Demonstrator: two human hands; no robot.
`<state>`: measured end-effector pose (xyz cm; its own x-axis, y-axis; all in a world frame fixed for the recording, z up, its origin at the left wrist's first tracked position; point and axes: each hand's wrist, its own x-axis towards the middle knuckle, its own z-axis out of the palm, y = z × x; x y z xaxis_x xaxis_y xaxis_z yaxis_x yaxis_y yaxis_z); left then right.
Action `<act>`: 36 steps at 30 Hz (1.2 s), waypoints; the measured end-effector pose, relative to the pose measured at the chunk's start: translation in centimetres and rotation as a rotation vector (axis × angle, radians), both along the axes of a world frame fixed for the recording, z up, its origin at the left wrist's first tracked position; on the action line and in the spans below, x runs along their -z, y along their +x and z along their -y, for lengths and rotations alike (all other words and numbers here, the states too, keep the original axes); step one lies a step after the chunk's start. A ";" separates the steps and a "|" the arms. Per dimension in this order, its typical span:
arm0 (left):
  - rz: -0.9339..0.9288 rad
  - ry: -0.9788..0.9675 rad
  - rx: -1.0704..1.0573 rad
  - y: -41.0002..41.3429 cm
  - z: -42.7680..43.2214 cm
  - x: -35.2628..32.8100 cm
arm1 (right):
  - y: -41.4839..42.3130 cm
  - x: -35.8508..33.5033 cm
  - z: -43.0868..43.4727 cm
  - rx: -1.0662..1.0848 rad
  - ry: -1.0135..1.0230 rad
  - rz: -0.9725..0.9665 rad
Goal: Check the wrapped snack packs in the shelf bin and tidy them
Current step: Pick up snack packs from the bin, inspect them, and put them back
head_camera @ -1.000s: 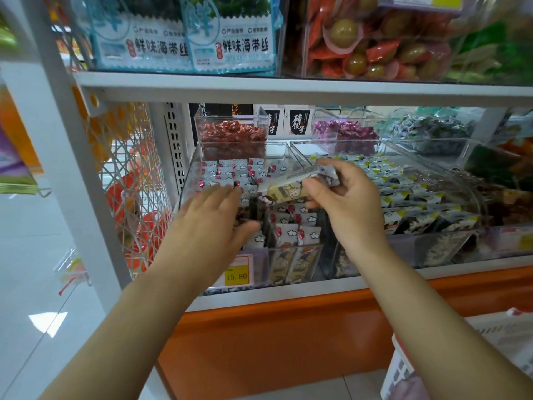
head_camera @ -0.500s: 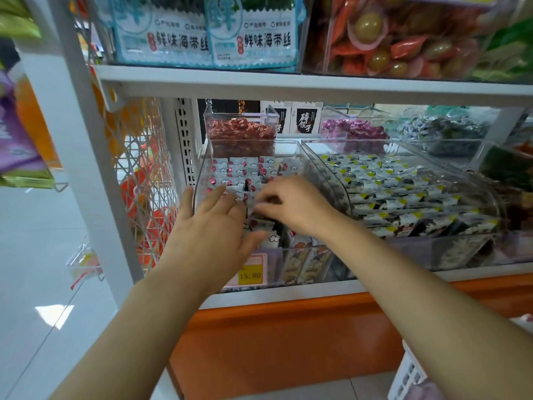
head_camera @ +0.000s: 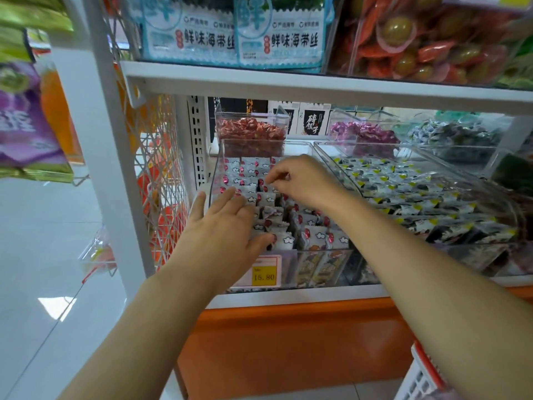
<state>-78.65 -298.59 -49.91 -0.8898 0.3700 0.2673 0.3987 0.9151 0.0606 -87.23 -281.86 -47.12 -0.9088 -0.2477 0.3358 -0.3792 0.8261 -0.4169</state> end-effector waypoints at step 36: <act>0.630 1.758 0.071 1.8 -2.5 -1.9 | 12.2 1.8 -5.4 -0.103 -1.551 0.349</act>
<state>-76.87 -296.04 -47.99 -0.9941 0.1072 0.0155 -0.0249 -0.3655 0.9305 -74.98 -276.49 -48.92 -0.9935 0.0587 0.0977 -0.1139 -0.4851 -0.8670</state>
